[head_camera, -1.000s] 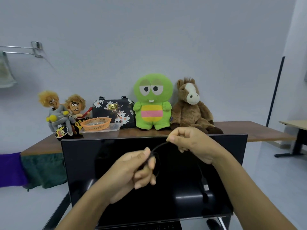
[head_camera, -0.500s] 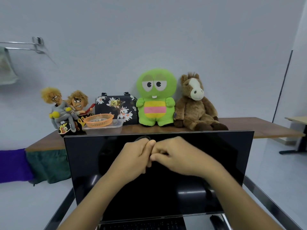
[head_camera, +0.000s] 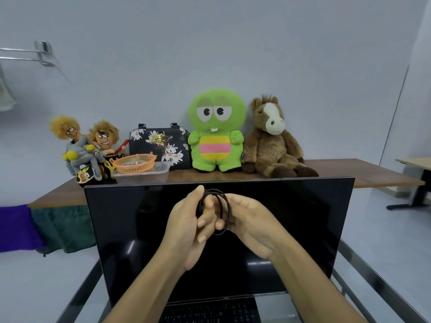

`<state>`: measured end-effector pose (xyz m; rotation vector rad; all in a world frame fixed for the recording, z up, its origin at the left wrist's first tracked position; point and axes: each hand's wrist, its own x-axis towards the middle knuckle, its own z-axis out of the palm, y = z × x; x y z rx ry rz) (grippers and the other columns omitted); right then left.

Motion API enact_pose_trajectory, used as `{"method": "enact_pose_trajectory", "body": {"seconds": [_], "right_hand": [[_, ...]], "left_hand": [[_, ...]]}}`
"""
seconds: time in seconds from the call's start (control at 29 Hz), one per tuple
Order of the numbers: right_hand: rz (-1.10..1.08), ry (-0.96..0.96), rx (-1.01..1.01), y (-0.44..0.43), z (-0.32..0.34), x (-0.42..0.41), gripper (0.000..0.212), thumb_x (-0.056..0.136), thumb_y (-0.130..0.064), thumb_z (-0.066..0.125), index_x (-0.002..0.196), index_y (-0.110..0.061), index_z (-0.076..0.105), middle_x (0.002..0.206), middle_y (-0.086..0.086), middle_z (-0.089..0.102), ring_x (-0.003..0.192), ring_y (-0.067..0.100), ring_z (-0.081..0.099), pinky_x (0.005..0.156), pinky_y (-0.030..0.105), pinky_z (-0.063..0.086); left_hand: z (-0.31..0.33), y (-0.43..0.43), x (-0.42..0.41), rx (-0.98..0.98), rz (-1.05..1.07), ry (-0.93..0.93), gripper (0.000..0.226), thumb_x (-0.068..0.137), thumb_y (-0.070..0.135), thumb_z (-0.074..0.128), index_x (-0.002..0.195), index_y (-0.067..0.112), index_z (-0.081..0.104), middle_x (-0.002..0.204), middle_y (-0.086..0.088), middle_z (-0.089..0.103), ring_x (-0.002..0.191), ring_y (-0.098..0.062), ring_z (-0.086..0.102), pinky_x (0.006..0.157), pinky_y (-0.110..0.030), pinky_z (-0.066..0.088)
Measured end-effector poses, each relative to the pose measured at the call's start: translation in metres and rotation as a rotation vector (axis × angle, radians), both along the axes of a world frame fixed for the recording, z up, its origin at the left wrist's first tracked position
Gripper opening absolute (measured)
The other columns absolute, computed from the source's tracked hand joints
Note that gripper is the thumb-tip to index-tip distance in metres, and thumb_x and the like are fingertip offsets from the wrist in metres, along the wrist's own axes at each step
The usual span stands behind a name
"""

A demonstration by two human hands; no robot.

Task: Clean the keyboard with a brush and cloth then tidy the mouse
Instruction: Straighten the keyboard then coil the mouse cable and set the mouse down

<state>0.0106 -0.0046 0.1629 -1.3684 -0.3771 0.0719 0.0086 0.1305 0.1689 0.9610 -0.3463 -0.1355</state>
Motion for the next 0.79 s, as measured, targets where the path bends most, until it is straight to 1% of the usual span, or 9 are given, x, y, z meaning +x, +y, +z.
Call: {"method": "enact_pose_trajectory", "body": {"seconds": [0.07,0.1,0.17,0.28,0.38,0.48,0.59,0.66,0.79], "right_hand": [[0.042,0.052,0.044,-0.012,0.002,-0.003,0.046,0.103,-0.029,0.038,0.120,0.008,0.059,0.098,0.017,0.066,0.082,0.020,0.064,0.087,0.036,0.049],[0.053,0.034,0.010,-0.014,0.002,-0.005,0.046,0.103,-0.030,0.038,0.121,0.007,0.059,0.102,0.019,0.066,0.087,0.023,0.063,0.090,0.038,0.049],[0.009,-0.037,-0.089,-0.015,-0.001,-0.006,0.033,0.100,-0.020,0.050,0.117,0.007,0.061,0.098,0.020,0.065,0.084,0.023,0.062,0.087,0.036,0.052],[-0.176,-0.070,-0.131,-0.018,-0.003,-0.005,0.018,0.092,-0.007,0.062,0.106,0.005,0.065,0.089,0.015,0.069,0.077,0.021,0.065,0.077,0.030,0.055],[-0.279,-0.058,-0.157,-0.024,-0.003,-0.004,0.013,0.092,-0.002,0.059,0.102,0.000,0.067,0.090,0.010,0.071,0.083,0.018,0.066,0.081,0.031,0.054],[-0.346,-0.031,-0.135,-0.022,-0.008,-0.003,0.010,0.093,-0.002,0.058,0.097,-0.005,0.067,0.089,0.009,0.072,0.084,0.017,0.067,0.085,0.034,0.054],[-0.371,0.009,-0.073,-0.020,-0.016,-0.003,0.011,0.094,-0.001,0.056,0.098,-0.004,0.065,0.089,0.010,0.072,0.083,0.020,0.068,0.085,0.036,0.056],[-0.388,0.022,-0.041,-0.019,-0.021,-0.004,0.012,0.095,-0.001,0.054,0.099,-0.005,0.065,0.087,0.009,0.073,0.082,0.019,0.069,0.084,0.037,0.057],[-0.390,0.016,-0.084,-0.021,-0.024,-0.003,0.014,0.097,-0.004,0.052,0.098,-0.010,0.065,0.083,0.001,0.072,0.083,0.015,0.068,0.078,0.031,0.055]], "left_hand": [[-0.004,0.001,0.003,0.110,0.093,-0.014,0.042,0.102,0.031,0.039,0.069,0.006,0.050,0.040,0.001,0.026,0.028,-0.011,0.025,0.056,-0.034,0.035],[-0.007,0.002,0.004,0.152,0.116,-0.029,0.042,0.102,0.032,0.039,0.071,0.006,0.052,0.041,0.000,0.027,0.029,-0.012,0.028,0.058,-0.035,0.036],[-0.011,0.000,0.005,0.218,0.132,-0.069,0.042,0.100,0.034,0.043,0.075,0.004,0.056,0.043,-0.002,0.032,0.032,-0.013,0.032,0.059,-0.035,0.042],[-0.015,-0.002,0.006,0.252,0.121,-0.089,0.038,0.093,0.035,0.052,0.082,0.000,0.063,0.049,-0.005,0.043,0.040,-0.015,0.042,0.064,-0.032,0.052],[-0.019,0.001,0.011,0.221,0.091,-0.082,0.029,0.088,0.028,0.060,0.087,0.000,0.067,0.059,-0.007,0.052,0.051,-0.016,0.051,0.076,-0.032,0.056],[-0.025,0.002,0.013,0.259,0.064,-0.100,0.029,0.091,0.021,0.059,0.097,-0.006,0.065,0.067,-0.009,0.057,0.063,-0.017,0.059,0.084,-0.034,0.055],[-0.031,0.002,0.014,0.262,0.023,-0.051,0.022,0.090,0.017,0.059,0.097,-0.003,0.065,0.073,-0.015,0.058,0.075,-0.024,0.060,0.079,-0.031,0.057],[-0.033,0.000,0.013,0.281,0.016,-0.016,0.017,0.092,0.015,0.057,0.093,0.000,0.066,0.074,-0.014,0.061,0.075,-0.023,0.062,0.073,-0.031,0.058],[-0.042,-0.006,0.017,0.428,0.155,-0.054,0.019,0.095,0.017,0.057,0.082,0.012,0.071,0.080,-0.005,0.065,0.086,-0.015,0.064,0.079,-0.043,0.059]]}}
